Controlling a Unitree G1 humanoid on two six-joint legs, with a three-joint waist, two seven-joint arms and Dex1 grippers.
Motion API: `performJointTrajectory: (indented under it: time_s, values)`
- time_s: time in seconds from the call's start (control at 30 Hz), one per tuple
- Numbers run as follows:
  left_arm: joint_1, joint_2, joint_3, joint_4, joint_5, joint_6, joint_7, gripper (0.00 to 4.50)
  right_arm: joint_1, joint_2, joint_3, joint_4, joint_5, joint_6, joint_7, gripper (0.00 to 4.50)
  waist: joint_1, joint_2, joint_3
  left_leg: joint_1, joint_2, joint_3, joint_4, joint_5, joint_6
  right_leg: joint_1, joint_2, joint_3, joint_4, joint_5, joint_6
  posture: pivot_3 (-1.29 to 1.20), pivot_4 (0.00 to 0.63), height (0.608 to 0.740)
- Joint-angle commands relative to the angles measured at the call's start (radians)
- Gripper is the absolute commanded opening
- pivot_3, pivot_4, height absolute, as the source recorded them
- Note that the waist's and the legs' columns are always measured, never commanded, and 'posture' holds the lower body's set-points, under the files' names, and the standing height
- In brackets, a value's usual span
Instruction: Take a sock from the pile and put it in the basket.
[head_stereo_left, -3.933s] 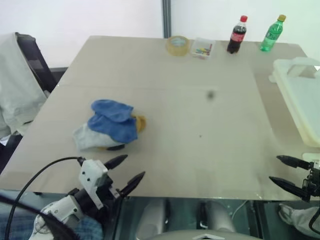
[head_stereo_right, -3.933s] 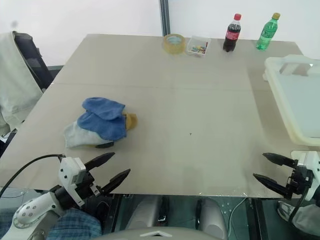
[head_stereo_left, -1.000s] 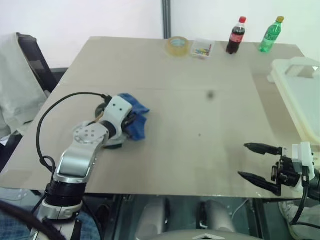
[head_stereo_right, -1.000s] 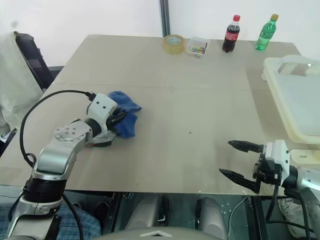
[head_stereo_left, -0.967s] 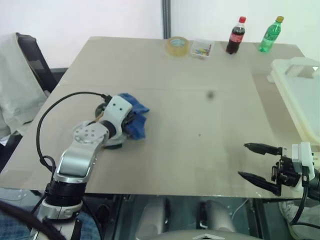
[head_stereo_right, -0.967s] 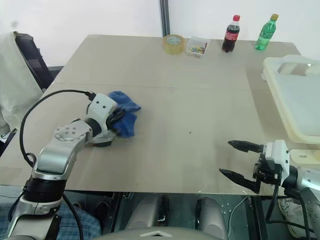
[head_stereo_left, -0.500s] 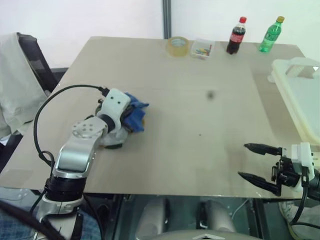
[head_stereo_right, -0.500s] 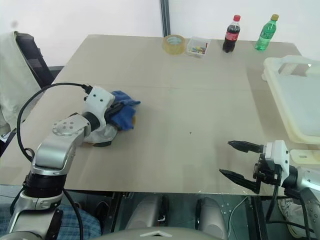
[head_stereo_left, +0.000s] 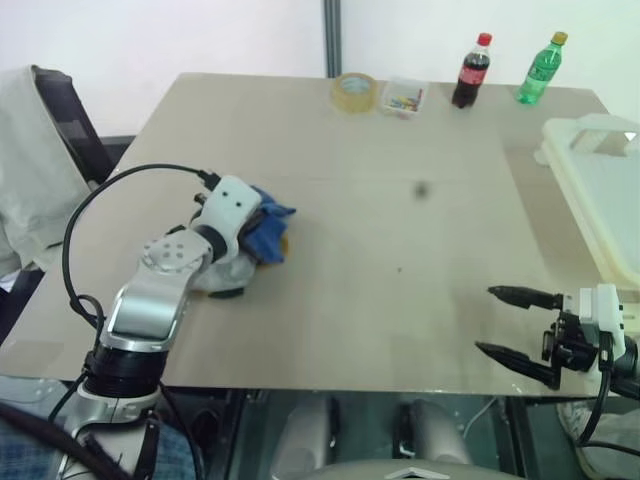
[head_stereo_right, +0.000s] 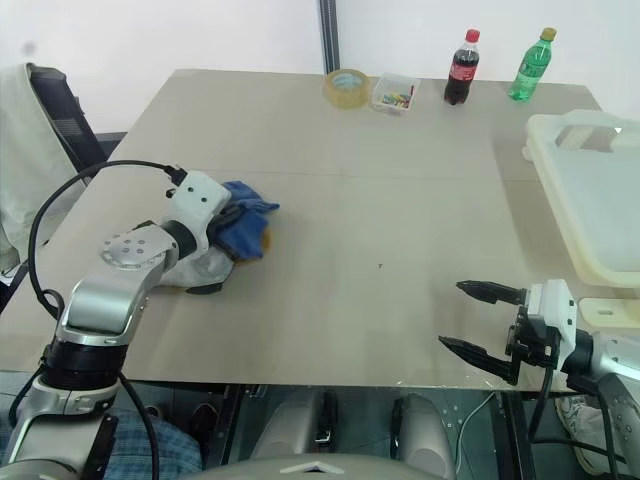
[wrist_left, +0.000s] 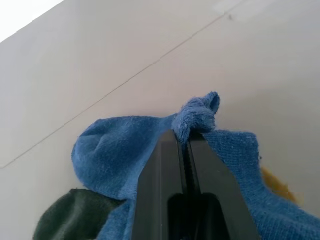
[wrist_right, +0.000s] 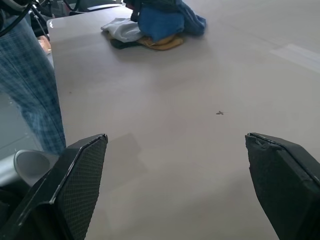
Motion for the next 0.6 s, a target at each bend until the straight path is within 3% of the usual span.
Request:
performJointTrajectory:
  time_s: [0.03, 0.13, 0.6]
  values:
    - [-0.015, -0.017, 0.026, -0.031, -0.009, 0.003, 0.015, 1.04, 0.007, 0.004, -0.012, -0.017, 0.007, -0.018, 0.002, 4.50, 0.001, 0.000, 0.000, 0.000, 0.000, 0.000, 0.000, 0.000, 0.000, 0.000, 0.000, 0.000, 0.000, 0.000, 0.000, 0.00, 0.150, 0.735]
    - [-0.022, -0.033, 0.029, -0.029, -0.007, 0.015, 0.025, 2.13, 0.011, 0.000, -0.017, -0.018, 0.010, -0.015, 0.003, 4.50, 0.001, 0.000, 0.000, 0.000, 0.000, 0.000, 0.000, 0.000, 0.000, 0.000, 0.000, 0.000, 0.000, 0.000, 0.000, 0.00, 0.150, 0.735]
    - [-0.100, -0.055, -0.005, 0.021, 0.027, 0.024, 0.040, 2.13, 0.011, -0.007, -0.016, -0.017, 0.001, -0.014, 0.002, 4.50, 0.000, 0.000, 0.000, 0.000, 0.000, 0.000, 0.001, 0.000, -0.001, 0.000, 0.000, 0.000, 0.001, 0.000, 0.000, 0.00, 0.150, 0.735]
